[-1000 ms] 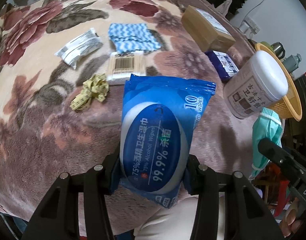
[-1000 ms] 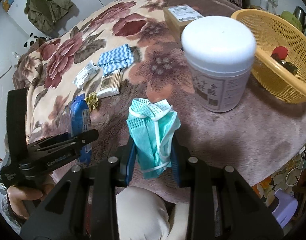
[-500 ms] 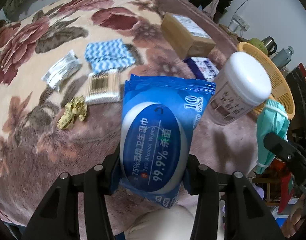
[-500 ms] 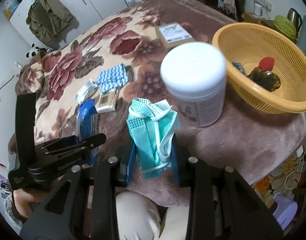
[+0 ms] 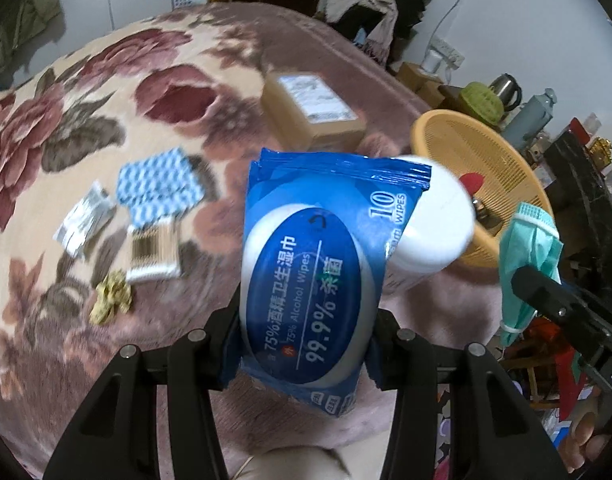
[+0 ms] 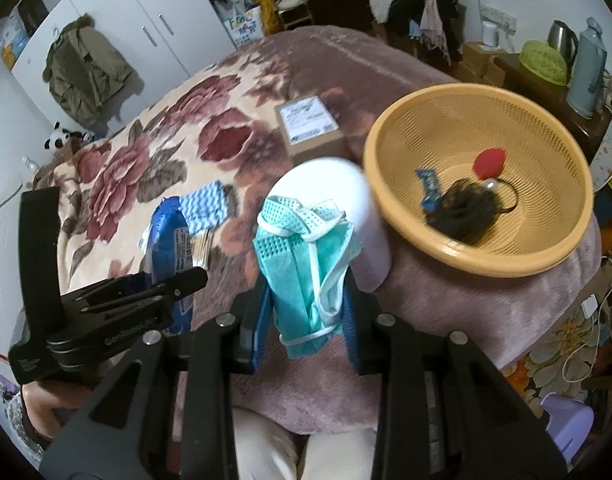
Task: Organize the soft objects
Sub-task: 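Carry the wipes pack in the left gripper while the right carries the mask to the basket, then open both grippers to drop the wipes pack and mask into the basket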
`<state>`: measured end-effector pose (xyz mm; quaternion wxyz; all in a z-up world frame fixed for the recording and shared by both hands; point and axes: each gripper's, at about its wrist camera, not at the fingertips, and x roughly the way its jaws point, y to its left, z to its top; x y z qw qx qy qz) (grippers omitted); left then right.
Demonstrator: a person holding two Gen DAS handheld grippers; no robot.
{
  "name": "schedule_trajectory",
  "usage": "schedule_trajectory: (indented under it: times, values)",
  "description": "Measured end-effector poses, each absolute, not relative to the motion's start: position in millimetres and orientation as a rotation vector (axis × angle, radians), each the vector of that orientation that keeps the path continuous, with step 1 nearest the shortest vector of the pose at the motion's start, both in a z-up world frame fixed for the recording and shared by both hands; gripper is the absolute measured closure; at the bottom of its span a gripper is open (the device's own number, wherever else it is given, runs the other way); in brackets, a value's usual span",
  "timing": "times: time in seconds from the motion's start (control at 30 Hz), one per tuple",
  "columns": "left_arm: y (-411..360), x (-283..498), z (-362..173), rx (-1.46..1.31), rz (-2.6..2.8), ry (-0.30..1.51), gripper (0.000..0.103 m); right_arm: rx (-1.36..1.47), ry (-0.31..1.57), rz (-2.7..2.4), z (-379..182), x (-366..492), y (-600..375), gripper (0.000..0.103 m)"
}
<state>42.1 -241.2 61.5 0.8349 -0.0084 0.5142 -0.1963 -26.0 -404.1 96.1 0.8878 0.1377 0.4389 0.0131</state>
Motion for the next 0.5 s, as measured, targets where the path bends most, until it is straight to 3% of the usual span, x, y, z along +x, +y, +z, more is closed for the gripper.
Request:
schedule_trajectory:
  times: [0.5]
  values:
    - [-359, 70, 106, 0.040, -0.592, 1.020, 0.053, 0.360, 0.830, -0.136, 123, -21, -489, 0.071]
